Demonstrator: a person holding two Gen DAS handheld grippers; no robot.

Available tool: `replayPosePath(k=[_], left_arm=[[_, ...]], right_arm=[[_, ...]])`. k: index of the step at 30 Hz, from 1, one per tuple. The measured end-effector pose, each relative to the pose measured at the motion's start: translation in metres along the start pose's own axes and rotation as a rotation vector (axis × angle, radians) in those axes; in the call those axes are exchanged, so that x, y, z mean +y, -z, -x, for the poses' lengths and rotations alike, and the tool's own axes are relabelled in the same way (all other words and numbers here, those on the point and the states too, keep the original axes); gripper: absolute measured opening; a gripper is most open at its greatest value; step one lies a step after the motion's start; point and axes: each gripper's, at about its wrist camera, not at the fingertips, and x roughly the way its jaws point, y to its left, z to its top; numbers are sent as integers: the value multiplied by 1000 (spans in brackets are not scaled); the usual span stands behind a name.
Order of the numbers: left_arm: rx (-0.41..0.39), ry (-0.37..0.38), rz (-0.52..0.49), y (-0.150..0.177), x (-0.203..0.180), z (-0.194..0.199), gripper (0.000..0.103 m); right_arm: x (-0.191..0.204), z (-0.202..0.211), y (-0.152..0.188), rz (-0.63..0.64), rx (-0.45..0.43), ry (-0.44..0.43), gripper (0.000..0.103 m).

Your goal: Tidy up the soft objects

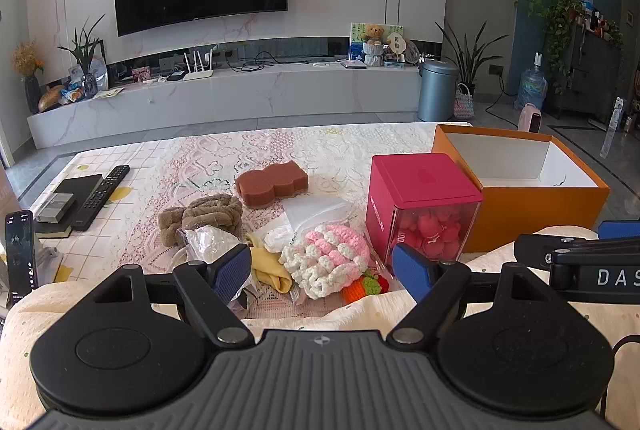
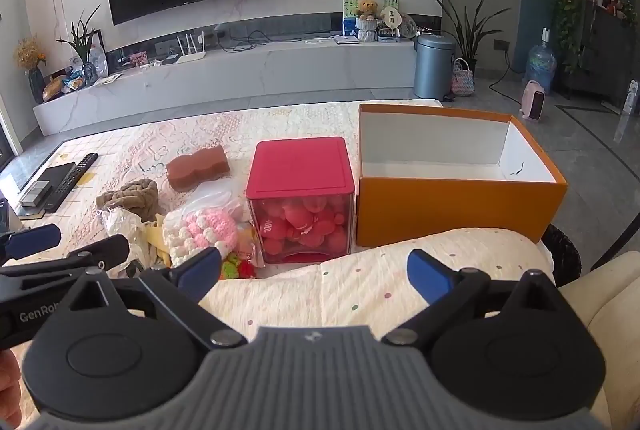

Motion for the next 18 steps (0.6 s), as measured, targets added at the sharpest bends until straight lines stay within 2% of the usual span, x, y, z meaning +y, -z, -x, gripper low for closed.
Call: replayPosePath(k=[18], left_arm=[[1, 3, -5, -1, -2, 1, 94]], right_arm=[[0, 0, -1, 1, 1, 7, 98]])
